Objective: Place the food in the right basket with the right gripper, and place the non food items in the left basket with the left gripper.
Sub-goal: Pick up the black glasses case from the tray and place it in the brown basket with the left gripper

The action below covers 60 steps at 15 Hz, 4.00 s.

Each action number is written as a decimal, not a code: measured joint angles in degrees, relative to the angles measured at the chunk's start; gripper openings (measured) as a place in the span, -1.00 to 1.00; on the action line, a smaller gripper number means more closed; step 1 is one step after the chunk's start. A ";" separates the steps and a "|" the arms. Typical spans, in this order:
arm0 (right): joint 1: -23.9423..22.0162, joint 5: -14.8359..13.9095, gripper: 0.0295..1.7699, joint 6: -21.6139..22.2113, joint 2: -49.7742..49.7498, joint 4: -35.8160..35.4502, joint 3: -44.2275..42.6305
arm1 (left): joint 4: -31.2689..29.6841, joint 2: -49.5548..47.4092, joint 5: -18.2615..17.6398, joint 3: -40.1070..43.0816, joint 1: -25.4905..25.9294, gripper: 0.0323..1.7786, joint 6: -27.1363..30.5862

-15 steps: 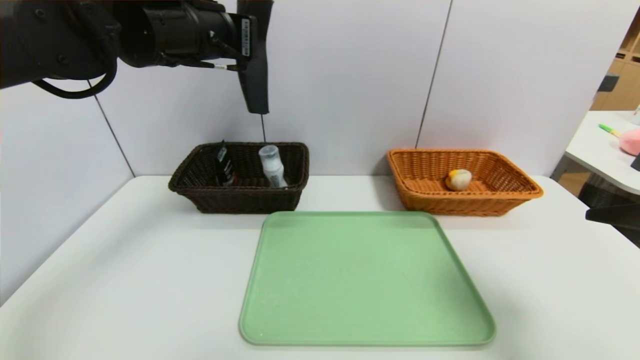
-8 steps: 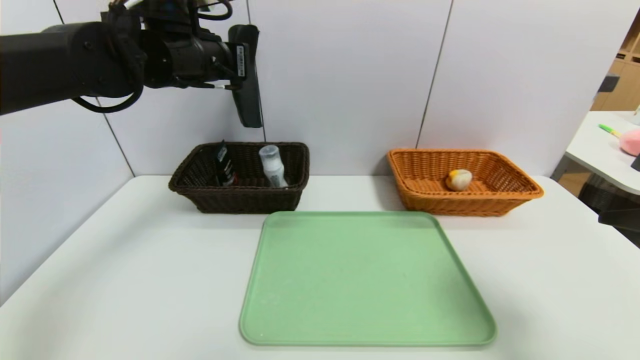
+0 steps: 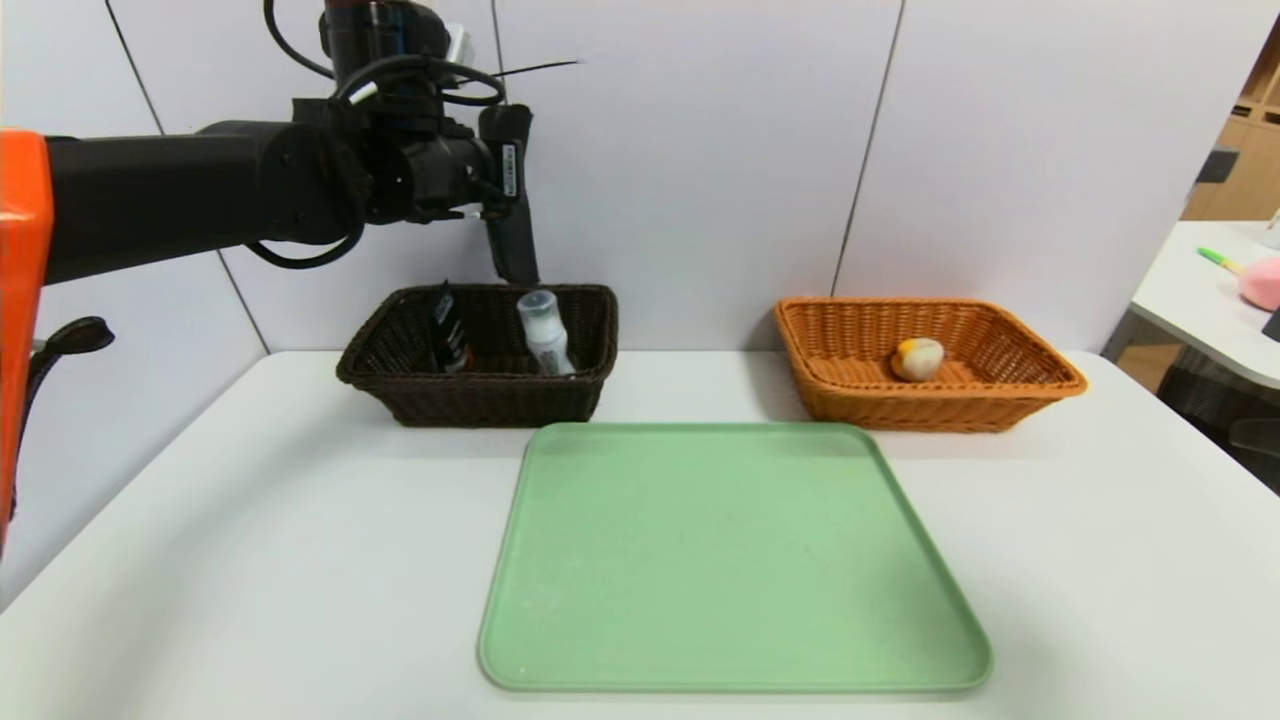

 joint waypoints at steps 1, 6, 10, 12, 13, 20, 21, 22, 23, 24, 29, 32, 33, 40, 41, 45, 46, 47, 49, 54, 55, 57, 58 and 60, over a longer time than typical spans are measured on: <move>0.00 0.17 0.92 0.00 -0.39 0.06 0.15 | -0.41 0.15 0.00 0.00 0.13 -0.68 0.69; 0.00 1.05 0.92 0.01 -1.82 0.05 1.44 | -1.02 -0.22 -0.11 0.02 2.19 -0.68 4.75; 0.00 1.57 0.92 0.00 -2.29 -0.15 1.77 | -0.99 0.17 -0.17 0.69 3.69 -0.68 5.72; 0.00 1.57 0.92 0.01 -2.23 -0.22 1.44 | -0.99 0.89 -0.17 1.11 3.90 -0.68 5.23; 0.02 1.55 0.92 0.00 -2.12 -0.33 1.30 | -0.99 1.22 -0.09 1.66 3.96 -0.68 4.95; 0.30 1.52 0.92 -0.05 -1.29 -0.39 0.72 | -5.88 0.63 -0.06 10.42 4.24 -0.68 4.60; 0.41 1.52 0.92 -0.02 -1.18 -0.37 0.72 | -7.06 0.35 -0.06 11.82 4.38 -0.68 4.58; 0.48 1.55 0.92 -0.05 -1.11 -0.33 0.72 | -8.00 0.09 -0.06 13.12 4.46 -0.68 4.56; 0.52 1.55 0.92 -0.05 -1.10 -0.33 0.74 | -9.05 -0.11 -0.02 14.47 4.51 -0.68 4.51; 0.57 1.52 0.92 -0.05 -1.07 -0.33 0.78 | -10.25 -0.16 0.00 15.60 4.49 -0.68 4.47; 0.63 1.52 0.92 -0.07 -0.50 -0.39 0.74 | -16.48 -0.16 1.51 20.46 4.05 -0.68 3.29; 0.63 1.52 0.92 -0.07 -0.24 -0.41 0.77 | -16.54 -0.09 2.10 21.42 3.58 -0.68 1.95; 0.63 1.55 0.92 -0.10 -0.13 -0.39 0.78 | -16.53 -0.07 2.10 21.72 3.57 -0.68 1.95; 0.63 1.99 0.92 -0.07 0.66 -0.50 0.78 | -16.57 -0.07 1.99 21.97 3.47 0.28 1.94; 0.63 1.99 0.92 -0.05 0.74 -0.50 0.78 | -16.57 -0.07 1.95 21.94 3.47 0.36 2.00; 0.69 1.85 0.92 -0.40 1.10 -0.78 0.72 | -15.48 -2.34 1.73 21.31 3.17 0.58 3.18; 0.69 1.85 0.92 -0.54 1.13 -0.78 0.33 | -13.80 -3.97 1.57 21.33 2.91 0.62 4.45; 0.72 1.66 0.92 -0.93 1.18 -0.74 -0.11 | -11.65 -5.75 1.10 21.55 2.78 0.66 5.85; 0.66 1.22 0.92 -4.32 1.46 -0.09 -0.46 | -6.36 -10.12 -1.49 22.36 2.73 0.71 7.55; 0.68 0.96 0.92 -16.46 3.52 4.16 -0.91 | 7.46 -24.03 -5.22 28.44 2.65 0.81 7.57; 0.79 0.98 0.92 -16.63 4.68 4.19 -1.43 | 9.63 -27.17 -5.05 30.68 2.69 0.82 7.46; 0.96 1.16 0.92 -16.82 7.52 4.29 -2.56 | 12.01 -33.66 -3.01 36.11 2.67 0.84 6.60; 1.24 1.33 0.92 -16.93 8.59 4.46 -2.80 | 12.29 -36.57 -1.00 38.64 2.69 0.85 6.08; 1.93 1.69 0.92 -17.57 10.30 6.95 -2.93 | 12.67 -42.23 3.12 43.00 2.73 0.86 5.17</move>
